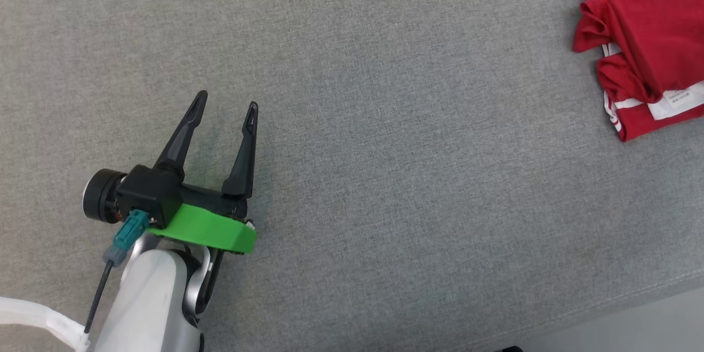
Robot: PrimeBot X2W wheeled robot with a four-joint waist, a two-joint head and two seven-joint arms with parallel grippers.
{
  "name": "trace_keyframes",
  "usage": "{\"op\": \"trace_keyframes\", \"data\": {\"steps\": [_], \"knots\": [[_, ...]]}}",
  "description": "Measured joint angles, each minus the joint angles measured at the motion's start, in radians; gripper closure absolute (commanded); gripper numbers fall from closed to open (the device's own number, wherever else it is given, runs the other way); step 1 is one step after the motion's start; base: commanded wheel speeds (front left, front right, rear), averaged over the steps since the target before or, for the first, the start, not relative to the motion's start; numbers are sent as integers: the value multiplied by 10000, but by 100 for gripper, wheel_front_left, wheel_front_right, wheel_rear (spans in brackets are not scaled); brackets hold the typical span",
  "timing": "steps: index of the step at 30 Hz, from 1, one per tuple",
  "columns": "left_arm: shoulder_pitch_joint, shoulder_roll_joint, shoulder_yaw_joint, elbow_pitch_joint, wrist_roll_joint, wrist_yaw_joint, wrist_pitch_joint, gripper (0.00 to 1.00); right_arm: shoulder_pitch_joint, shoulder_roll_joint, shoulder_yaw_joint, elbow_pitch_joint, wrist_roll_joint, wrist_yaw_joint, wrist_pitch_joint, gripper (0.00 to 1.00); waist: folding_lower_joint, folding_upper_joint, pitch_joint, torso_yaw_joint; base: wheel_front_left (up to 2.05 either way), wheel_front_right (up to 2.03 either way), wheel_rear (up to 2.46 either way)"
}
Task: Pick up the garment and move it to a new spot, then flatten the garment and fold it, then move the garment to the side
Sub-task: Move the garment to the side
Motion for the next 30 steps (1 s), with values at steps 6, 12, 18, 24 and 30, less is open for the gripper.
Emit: {"op": "trace_keyframes", "data": {"steps": [6, 12, 18, 24, 30], "knots": [[176, -169, 117, 326, -228, 96, -259, 0, 90, 148, -430, -846, -773, 0, -94, 0, 0, 0, -682, 98, 0, 0, 0], [690, -291, 493, 533, -543, 288, -428, 0, 1630, 633, -1430, -3110, -1452, -2, -100, 0, 0, 0, -1613, 287, 0, 0, 0], [1308, -265, 963, 571, -692, 525, -445, 0, 3429, 1383, -2190, -5219, -2077, -2, -102, 0, -1, 0, -2617, 625, 0, 0, 0], [1679, -224, 1174, 569, -713, 702, -477, 0, 5249, 2311, -2663, -6851, -2382, -2, -102, 0, -1, 0, -3496, 1143, 0, 0, 0], [2083, -205, 1321, 709, -752, 802, -489, 0, 6661, 2863, -2742, -7940, -2644, -2, -102, 0, -1, 0, -4116, 1657, 0, 0, 0]]}}
